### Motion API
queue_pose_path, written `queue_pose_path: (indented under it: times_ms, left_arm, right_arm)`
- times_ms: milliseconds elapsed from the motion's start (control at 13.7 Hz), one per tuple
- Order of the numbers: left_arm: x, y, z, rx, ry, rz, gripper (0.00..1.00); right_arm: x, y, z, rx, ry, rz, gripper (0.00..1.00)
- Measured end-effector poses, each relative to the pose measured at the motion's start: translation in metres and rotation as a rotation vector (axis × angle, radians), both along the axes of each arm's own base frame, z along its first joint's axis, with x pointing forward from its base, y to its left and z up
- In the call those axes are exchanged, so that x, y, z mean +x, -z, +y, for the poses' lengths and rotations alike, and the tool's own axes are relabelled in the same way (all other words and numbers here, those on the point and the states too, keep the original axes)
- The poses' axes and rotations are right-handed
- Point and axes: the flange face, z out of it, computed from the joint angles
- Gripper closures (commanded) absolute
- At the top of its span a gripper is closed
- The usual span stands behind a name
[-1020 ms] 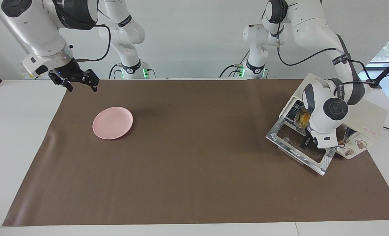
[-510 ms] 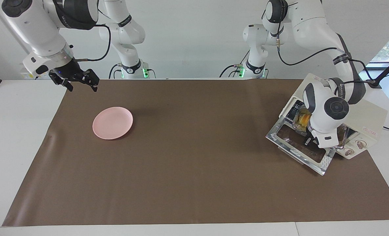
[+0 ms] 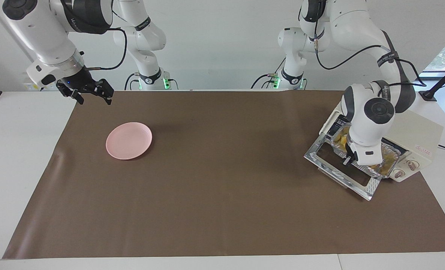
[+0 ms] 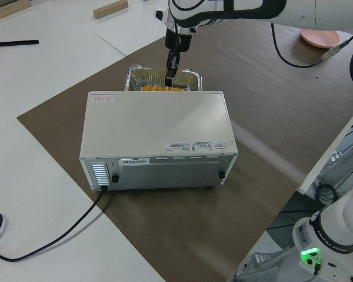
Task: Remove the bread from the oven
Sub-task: 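Grasp the foil tray and pull it out with the left gripper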
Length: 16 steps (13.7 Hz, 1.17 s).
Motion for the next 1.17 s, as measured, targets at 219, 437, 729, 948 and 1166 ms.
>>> queue_pose_path:
  times_ms: [219, 437, 729, 948, 1166]
  left_arm:
    - [-0.012, -0.004, -0.081, -0.092, 0.083, -0.030, 1.00]
    - [-0.022, -0.020, -0.142, -0.129, 0.165, -0.065, 1.00]
    - [-0.032, -0.038, -0.230, -0.185, 0.258, -0.049, 1.00]
    - [-0.029, -0.045, -0.293, -0.269, 0.321, -0.047, 1.00]
    - [-0.040, -0.047, -0.344, -0.317, 0.477, -0.061, 1.00]
  right_arm:
    - [0.000, 0.000, 0.000, 0.000, 0.000, -0.001, 0.00]
    - [0.001, -0.001, 0.000, -0.001, 0.000, -0.012, 0.00]
    - [0.005, -0.004, -0.001, -0.003, 0.000, -0.045, 0.00]
    - [0.004, -0.001, -0.001, -0.003, 0.002, -0.039, 0.00]
    - [0.004, 0.000, -0.002, -0.003, 0.004, -0.037, 0.00]
